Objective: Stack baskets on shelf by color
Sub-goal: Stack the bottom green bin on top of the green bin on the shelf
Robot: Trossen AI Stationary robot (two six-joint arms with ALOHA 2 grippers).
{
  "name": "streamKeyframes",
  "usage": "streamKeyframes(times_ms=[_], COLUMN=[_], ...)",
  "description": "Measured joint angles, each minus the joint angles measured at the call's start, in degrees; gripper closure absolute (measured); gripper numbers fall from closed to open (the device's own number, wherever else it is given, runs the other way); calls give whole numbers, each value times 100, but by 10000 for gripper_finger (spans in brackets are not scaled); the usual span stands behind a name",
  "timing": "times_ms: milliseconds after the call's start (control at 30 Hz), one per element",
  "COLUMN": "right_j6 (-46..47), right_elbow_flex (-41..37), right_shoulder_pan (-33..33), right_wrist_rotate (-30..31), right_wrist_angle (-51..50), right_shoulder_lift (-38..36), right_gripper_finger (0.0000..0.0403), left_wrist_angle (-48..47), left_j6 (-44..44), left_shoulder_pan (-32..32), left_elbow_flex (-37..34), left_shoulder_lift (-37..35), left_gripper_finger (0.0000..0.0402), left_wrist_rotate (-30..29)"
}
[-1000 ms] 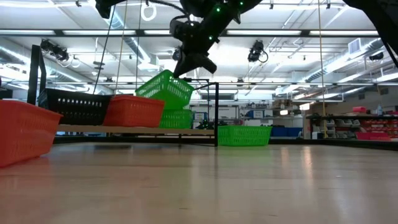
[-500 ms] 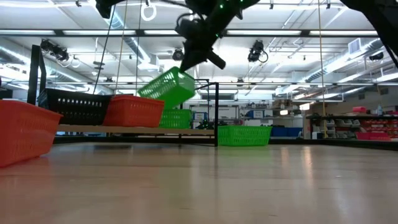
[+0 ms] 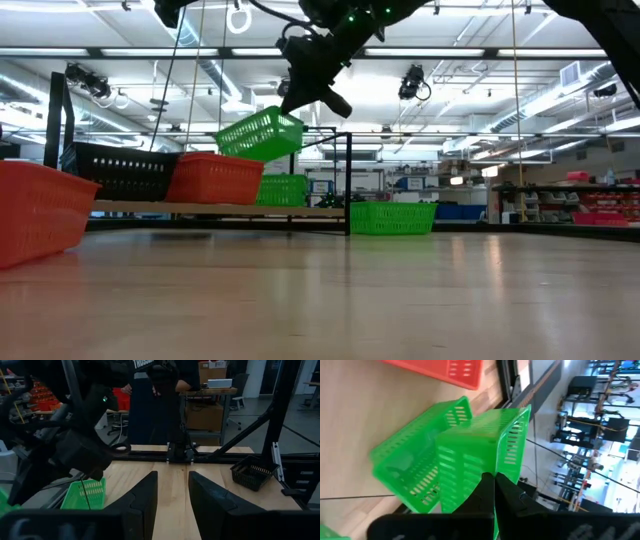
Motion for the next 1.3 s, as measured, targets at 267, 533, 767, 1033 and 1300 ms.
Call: streamKeyframes(times_ms=[267, 533, 767, 1033, 1300], right_j6=[-117, -230, 78, 862, 1587], right_elbow_flex=[-389, -877, -892, -892, -892], right_shoulder_pan=[-122, -117, -165, -10, 336], right_wrist_rotate=[18, 10, -28, -43, -44], right_wrist_angle=[5, 370, 573, 351, -279], right_shoulder_lift=[76, 184, 160, 160, 160], right_gripper_finger=[403, 402, 393, 363, 350], left_wrist_angle=[0, 6, 4, 4, 7], left_j6=[8, 12, 16, 78, 163], left_shoulder_pan=[0, 0, 0, 4, 4], left_elbow_flex=[0, 0, 0, 0, 0], left_shoulder_lift=[0, 2, 4, -7, -7], left_gripper_finger=[285, 285, 285, 285, 285], left_wrist_rotate=[0, -2, -9, -11, -15])
